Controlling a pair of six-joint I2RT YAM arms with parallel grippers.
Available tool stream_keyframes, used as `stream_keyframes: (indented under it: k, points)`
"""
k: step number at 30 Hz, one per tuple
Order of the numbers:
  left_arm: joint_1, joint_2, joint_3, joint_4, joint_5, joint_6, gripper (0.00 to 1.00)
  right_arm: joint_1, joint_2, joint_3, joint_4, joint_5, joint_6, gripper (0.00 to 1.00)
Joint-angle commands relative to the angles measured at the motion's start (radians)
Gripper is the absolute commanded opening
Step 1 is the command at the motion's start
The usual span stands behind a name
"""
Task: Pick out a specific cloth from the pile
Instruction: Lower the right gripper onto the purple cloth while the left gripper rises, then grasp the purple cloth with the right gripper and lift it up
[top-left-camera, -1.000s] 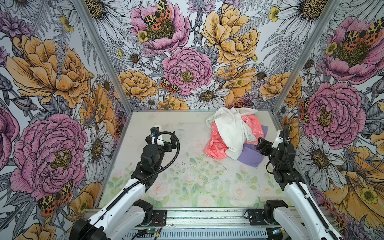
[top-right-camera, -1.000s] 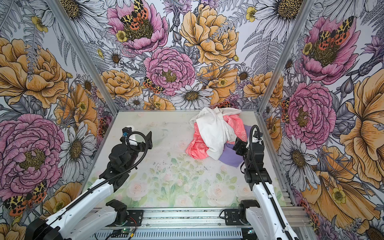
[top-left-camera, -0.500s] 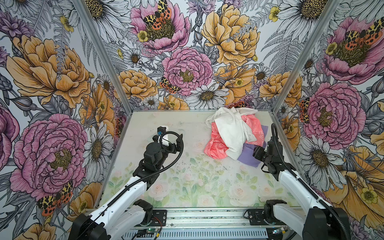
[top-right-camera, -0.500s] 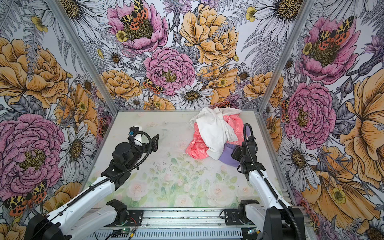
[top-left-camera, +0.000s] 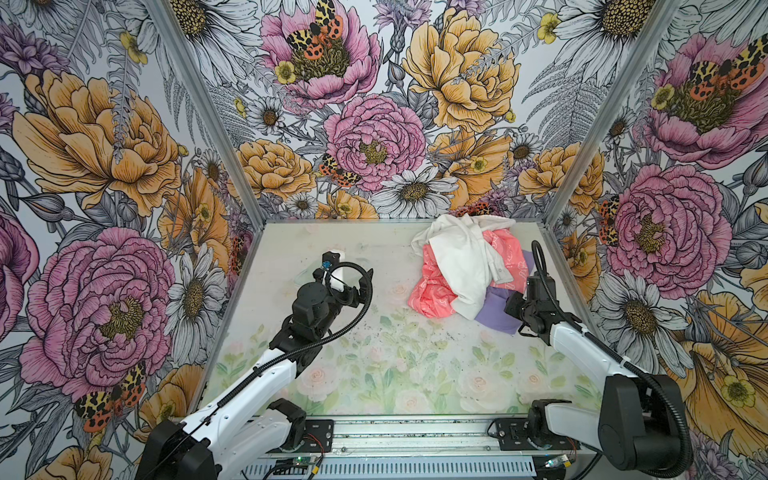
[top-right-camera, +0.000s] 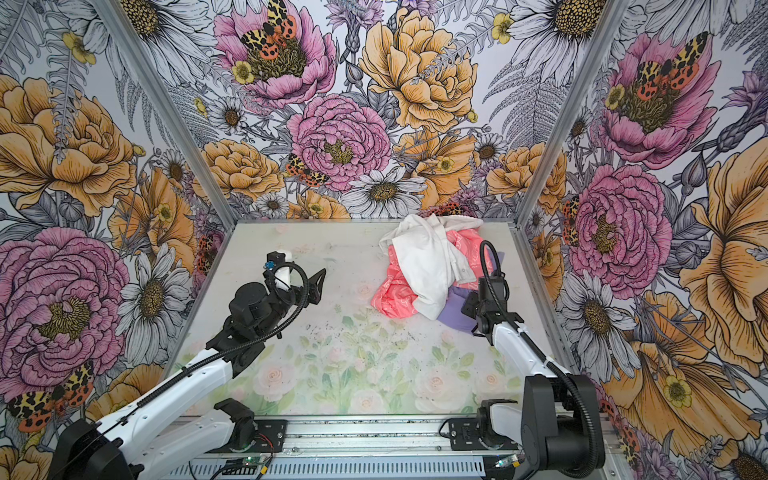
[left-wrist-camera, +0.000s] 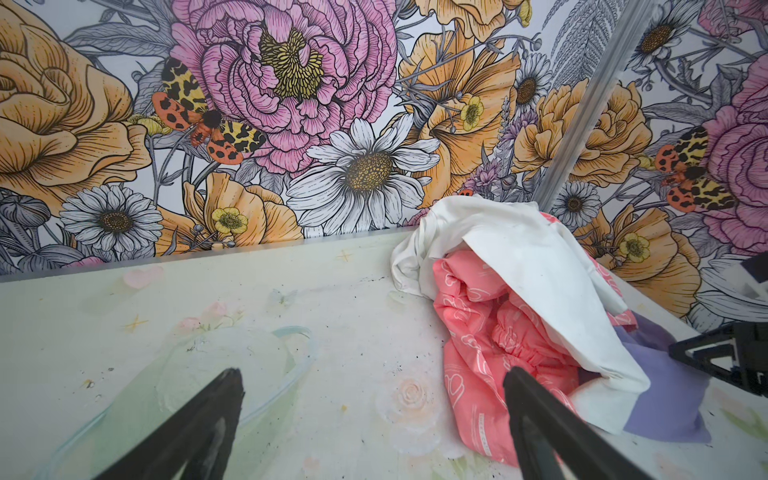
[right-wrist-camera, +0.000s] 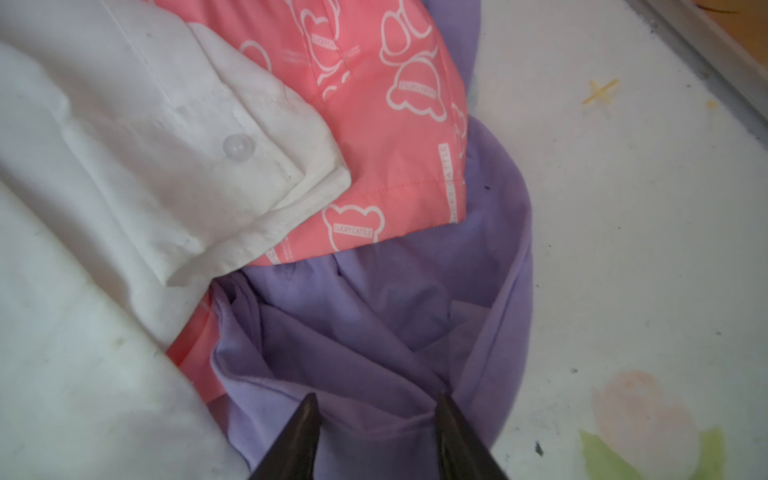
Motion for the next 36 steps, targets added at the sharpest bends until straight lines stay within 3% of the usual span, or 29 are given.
stream_keyframes:
  k: [1, 16, 36]
  points:
    - [-0.006, -0.016, 0.021, 0.029, 0.020, -0.002, 0.99, 0.003, 0.032, 0.034, 0.009, -0.020, -0.005, 0.43]
    - [-0.011, -0.042, 0.017, 0.030, 0.013, -0.004, 0.99, 0.005, -0.012, 0.072, 0.008, -0.030, 0.013, 0.01]
    - [-0.016, -0.086, 0.013, 0.028, 0.029, -0.014, 0.99, 0.004, -0.199, 0.285, 0.008, -0.093, 0.005, 0.00]
